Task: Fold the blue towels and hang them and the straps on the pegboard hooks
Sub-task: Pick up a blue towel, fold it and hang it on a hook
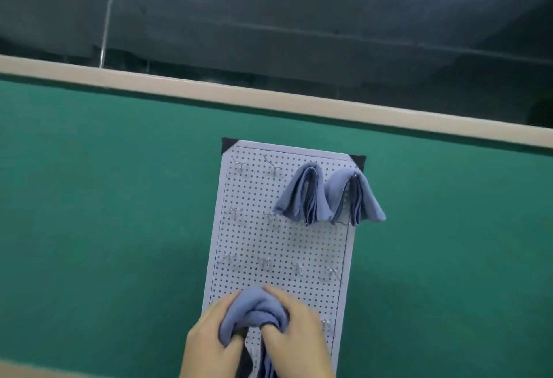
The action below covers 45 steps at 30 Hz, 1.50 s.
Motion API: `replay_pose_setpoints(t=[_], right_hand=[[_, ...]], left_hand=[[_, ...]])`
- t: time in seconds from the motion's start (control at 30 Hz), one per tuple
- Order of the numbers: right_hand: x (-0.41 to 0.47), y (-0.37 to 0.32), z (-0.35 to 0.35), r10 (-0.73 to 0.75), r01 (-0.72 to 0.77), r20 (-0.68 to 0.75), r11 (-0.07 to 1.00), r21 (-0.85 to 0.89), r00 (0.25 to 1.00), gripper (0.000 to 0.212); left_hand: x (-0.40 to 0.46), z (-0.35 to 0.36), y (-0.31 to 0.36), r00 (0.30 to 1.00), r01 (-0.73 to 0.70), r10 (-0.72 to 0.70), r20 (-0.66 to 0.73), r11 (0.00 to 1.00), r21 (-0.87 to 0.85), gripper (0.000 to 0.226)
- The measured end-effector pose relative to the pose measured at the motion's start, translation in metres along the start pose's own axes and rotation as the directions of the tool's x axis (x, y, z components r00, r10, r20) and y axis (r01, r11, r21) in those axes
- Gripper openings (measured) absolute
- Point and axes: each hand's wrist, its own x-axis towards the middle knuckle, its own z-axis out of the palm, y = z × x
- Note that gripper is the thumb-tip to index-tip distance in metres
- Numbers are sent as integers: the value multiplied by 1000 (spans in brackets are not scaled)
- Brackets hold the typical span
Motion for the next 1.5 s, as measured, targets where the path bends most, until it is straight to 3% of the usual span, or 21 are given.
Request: replay_pose_setpoints(t=[0.07, 0.23, 0.37, 0.5, 0.63, 0.77, 1.0, 1.23, 1.3, 1.37, 1.43, 1.5], right_hand=[[13, -20, -13, -94, 94, -24, 995, -12, 995, 44], [62, -60, -55, -301, 279, -102, 943, -183, 948, 28], [113, -86, -84, -365, 298, -93, 861, -412, 926, 16], [152, -110, -105, -434, 322, -139, 815, -482, 890, 14], [184, -123, -115, -436, 287, -181, 799, -528, 882, 26], [213, -135, -128, -380, 244, -200, 838, -488, 903, 26], [261, -140, -124, -354, 239, -239, 884, -403, 904, 20], [290, -120, -118, -338, 190, -253, 862, -471, 906, 22], [296, -117, -117, -338, 185, -266, 863, -470, 903, 25], [300, -116, -116, -334, 181, -265, 864, -470, 904, 25], [304, -114, -112, -315, 169, -260, 871, -462, 913, 24], [308, -113, -106, -289, 150, -256, 879, -453, 922, 24]], left_hand=[[27, -1, 17, 1000, 3, -1, 21, 998, -70, 64], [93, -5, 57, 994, -79, 89, 69, 988, -131, 49], [156, -11, 85, 986, -151, 155, 63, 987, -52, 38], [212, -14, 111, 973, -229, 228, 22, 971, 74, 18], [247, -13, 124, 955, -296, 295, 32, 934, 201, 13], [272, -9, 119, 950, -302, 310, 47, 862, 407, 20], [309, 6, 104, 961, -244, 277, -14, 868, 433, 26], [324, 25, 88, 962, -251, 271, 26, 846, 471, 19], [323, 33, 88, 951, -255, 309, -2, 791, 557, 17], [323, 39, 88, 937, -226, 349, -14, 636, 737, 4], [319, 46, 90, 944, -172, 331, 2, 484, 858, 19], [319, 52, 87, 956, -148, 292, 11, 452, 880, 23]])
